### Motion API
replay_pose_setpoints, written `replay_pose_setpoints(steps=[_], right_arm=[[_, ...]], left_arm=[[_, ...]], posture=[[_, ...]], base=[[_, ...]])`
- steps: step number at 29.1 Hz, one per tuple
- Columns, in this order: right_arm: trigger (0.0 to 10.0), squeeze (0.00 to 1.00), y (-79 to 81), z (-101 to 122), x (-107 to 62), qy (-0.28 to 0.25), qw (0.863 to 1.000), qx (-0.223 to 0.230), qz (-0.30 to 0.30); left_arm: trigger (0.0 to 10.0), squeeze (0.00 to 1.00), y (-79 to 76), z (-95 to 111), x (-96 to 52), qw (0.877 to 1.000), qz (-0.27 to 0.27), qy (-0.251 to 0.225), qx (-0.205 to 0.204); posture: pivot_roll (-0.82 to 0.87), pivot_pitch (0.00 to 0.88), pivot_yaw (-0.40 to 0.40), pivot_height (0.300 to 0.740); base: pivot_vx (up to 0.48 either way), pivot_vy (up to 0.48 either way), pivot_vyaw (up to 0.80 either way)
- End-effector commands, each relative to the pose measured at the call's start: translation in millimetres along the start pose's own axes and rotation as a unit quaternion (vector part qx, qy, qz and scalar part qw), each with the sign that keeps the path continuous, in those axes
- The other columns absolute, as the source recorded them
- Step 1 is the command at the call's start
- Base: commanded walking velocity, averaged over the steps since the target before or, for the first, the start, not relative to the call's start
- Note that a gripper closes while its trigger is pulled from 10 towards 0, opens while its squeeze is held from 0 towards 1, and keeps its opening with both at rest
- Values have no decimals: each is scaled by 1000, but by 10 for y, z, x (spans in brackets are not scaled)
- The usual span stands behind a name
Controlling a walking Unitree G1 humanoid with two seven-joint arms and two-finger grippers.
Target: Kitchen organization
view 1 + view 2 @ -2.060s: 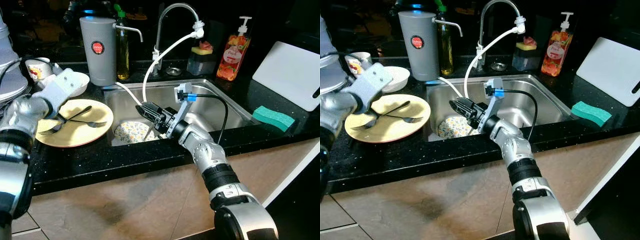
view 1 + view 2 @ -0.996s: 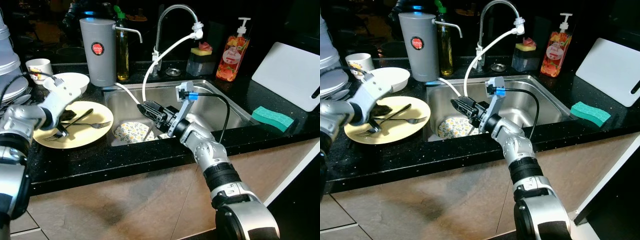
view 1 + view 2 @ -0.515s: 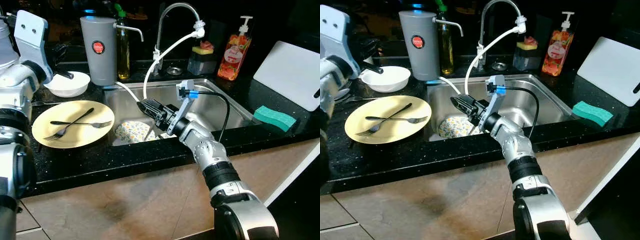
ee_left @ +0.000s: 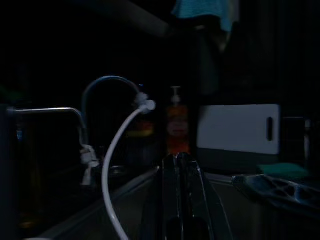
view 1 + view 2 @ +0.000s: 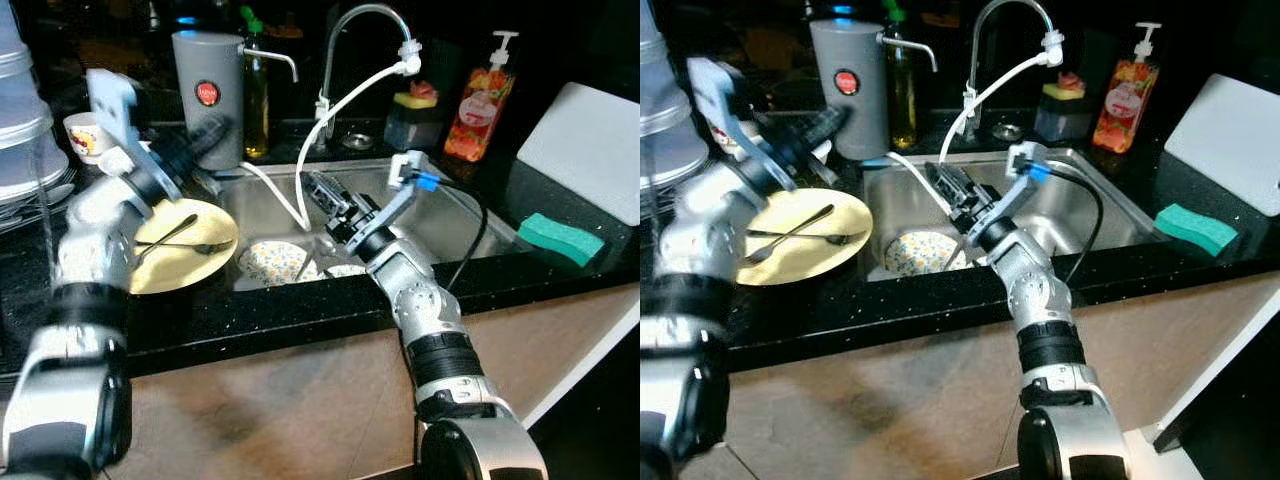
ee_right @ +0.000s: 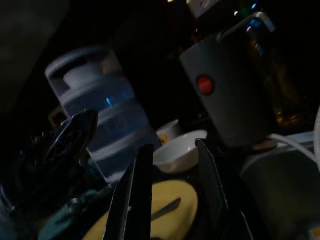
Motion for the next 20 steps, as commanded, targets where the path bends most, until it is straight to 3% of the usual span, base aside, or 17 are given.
replay_pose_setpoints(steps=[1,6,7,9,12,14,17,19,20], right_arm=[[10000,0,-34,38,-75,-18,999,25,-10],[10000,0,-5,39,-235,-34,997,71,-5],[10000,0,-5,39,-235,-34,997,71,-5],[10000,0,69,6,-316,-21,995,96,19],[10000,0,156,-48,-382,6,992,117,49],[10000,0,235,-133,-456,46,988,130,76],[10000,0,423,-354,-677,153,967,144,142],[10000,0,488,-414,-752,186,957,154,163],[10000,0,488,-414,-752,186,957,154,163]], left_arm=[[0,0,-183,-12,10,999,-39,-2,-18],[0,0,-594,-36,-94,991,-110,1,-79],[0,0,-594,-36,-94,991,-110,1,-79],[0,0,-779,-76,-199,984,-141,19,-111],[0,0,-877,-121,-275,978,-155,36,-133],[0,0,-959,-167,-344,972,-171,55,-150],[0,0,-1171,-262,-491,952,-212,103,-196],[0,0,-1265,-310,-561,941,-226,124,-220],[0,0,-1265,-310,-561,941,-226,124,-220]], posture=[[31,21,-51,740],[28,31,-44,740],[28,31,-44,740],[24,34,-42,740],[24,39,-40,740],[22,46,-40,740],[23,51,-40,740],[23,51,-40,740],[23,51,-40,740]], base=[[0,0,0],[0,0,0],[0,0,0],[0,0,0],[0,0,0],[0,0,0],[0,0,0],[0,0,0],[0,0,0]])
Point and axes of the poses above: a point about 5 cm out from each wrist's last joint towards the gripper, its own x axis pointing out of the wrist towards the gripper, its own z axis along the axis of the wrist's last joint, y = z × x, the point moved 3 cm from there along x, pointing out of the wrist towards the gripper, and after that the axes turned 2 degrees about x, right-handed, at the moved point
